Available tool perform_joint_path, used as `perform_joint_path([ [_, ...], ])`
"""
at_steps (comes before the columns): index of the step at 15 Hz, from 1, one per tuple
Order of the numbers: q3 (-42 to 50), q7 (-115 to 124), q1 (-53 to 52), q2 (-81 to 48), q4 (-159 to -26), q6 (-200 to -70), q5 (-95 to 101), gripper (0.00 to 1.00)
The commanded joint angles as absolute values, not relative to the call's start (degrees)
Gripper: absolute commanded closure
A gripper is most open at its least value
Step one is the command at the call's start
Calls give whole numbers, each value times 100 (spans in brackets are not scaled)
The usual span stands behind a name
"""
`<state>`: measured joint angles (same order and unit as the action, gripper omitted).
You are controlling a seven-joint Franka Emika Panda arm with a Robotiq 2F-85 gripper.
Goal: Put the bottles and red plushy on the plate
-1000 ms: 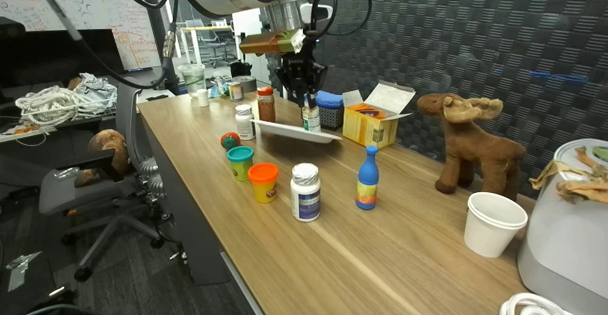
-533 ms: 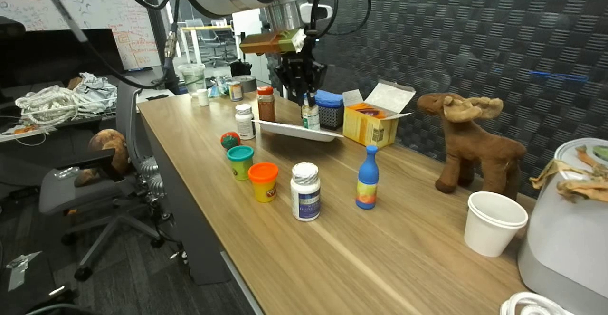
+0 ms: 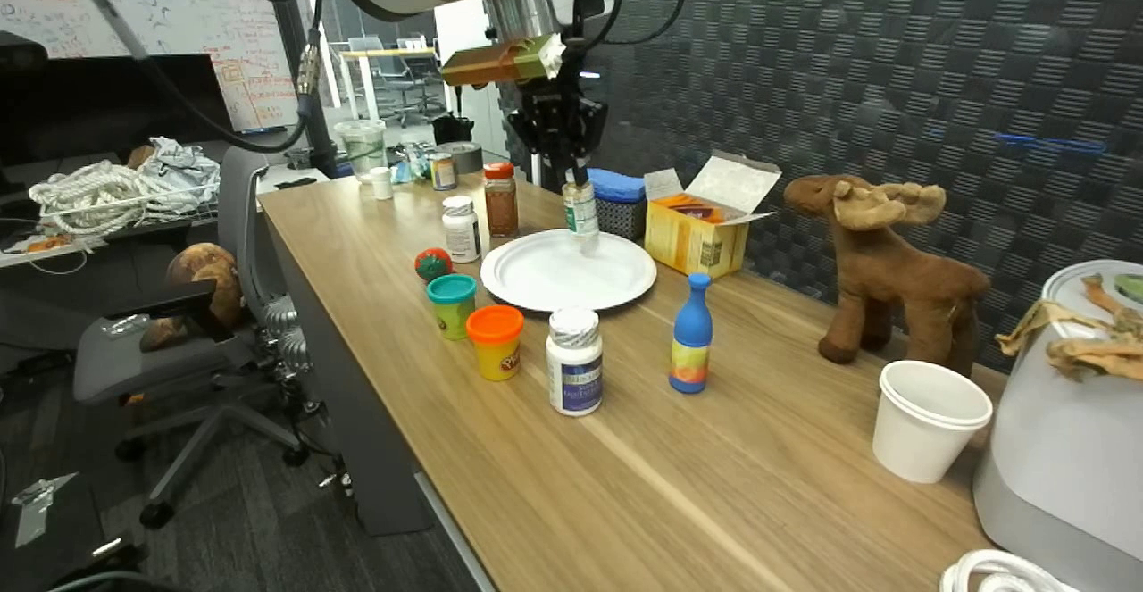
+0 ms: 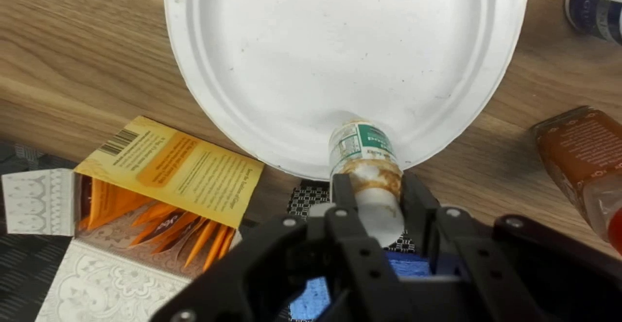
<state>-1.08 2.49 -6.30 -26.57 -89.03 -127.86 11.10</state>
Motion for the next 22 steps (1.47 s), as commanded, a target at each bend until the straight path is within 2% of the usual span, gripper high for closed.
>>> perform_joint_path([
  [1,2,454,-746,-2452,-9079,-12750,1315,91],
  [8,25,394,-601,-2561,-9217,-12795,1232,93],
  [9,-30,303,-532,-2565,-9242,-12837,1101,60],
  [10,-57,273,-482,-2562,-9268,-12874,992,45],
  [11,-76,237,-447,-2530,-9298,-12874,902,39],
  [15,34,430,-450,-2181,-9542,-12842,927,8],
  [16,71,496,-453,-2072,-9617,-12851,968,2],
  [17,122,602,-443,-1846,-9809,-12872,998,0],
  [22,310,999,-297,-952,-10667,-12683,1048,0],
])
